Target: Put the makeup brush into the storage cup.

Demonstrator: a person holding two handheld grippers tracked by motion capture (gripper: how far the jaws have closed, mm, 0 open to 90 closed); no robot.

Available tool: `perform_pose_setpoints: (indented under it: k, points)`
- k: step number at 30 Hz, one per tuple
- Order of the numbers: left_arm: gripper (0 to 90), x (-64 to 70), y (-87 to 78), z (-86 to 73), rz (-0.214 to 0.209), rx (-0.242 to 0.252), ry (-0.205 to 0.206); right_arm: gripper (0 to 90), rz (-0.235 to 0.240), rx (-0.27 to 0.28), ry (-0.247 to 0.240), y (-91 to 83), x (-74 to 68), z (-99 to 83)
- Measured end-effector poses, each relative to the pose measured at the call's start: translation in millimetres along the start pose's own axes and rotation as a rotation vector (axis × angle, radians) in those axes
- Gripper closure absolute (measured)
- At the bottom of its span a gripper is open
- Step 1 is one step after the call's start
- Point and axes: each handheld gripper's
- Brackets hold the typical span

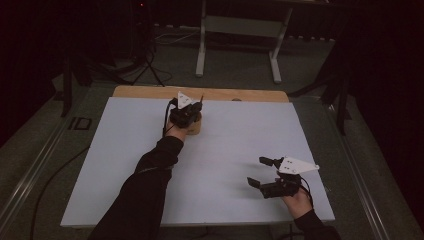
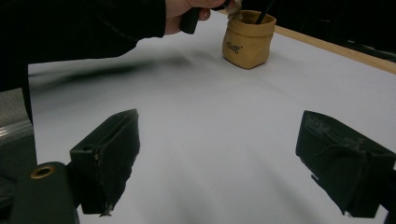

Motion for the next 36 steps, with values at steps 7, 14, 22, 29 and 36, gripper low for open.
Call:
perform_pose_setpoints:
  k: [7, 14, 22, 29, 36]
  points:
    - [77.8, 7.9, 4.2, 4.4, 0.009, -0.065, 0.071, 13.6, 0.002, 0.0, -0.003, 0.1, -0.4, 0.2]
    - [47.1, 9.1, 4.1, 12.7, 0.055, -0.109, 0.017, 13.6, 0.001, 0.003, -0.004, -0.2, -0.5, 0.6]
    - [26.1, 9.5, 2.7, 24.8, 0.029, -0.143, -0.024, 13.6, 0.002, 0.002, -0.007, -0.5, -0.8, 1.0]
    - [17.7, 13.2, 1.1, 38.4, -0.034, -0.149, -0.023, 13.6, 0.002, 0.003, -0.008, -0.5, -0.9, 1.3]
    - [3.5, 12.3, -7.6, 51.1, -0.112, -0.132, -0.068, 13.6, -0.001, 0.007, -0.004, -0.8, -0.4, 1.5]
Point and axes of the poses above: each handheld gripper's, and its own axes: y roughly forward along the jaws, z roughly out of its top, x roughly to its right, and after that the axes turned 9 degrees about y, right-handed
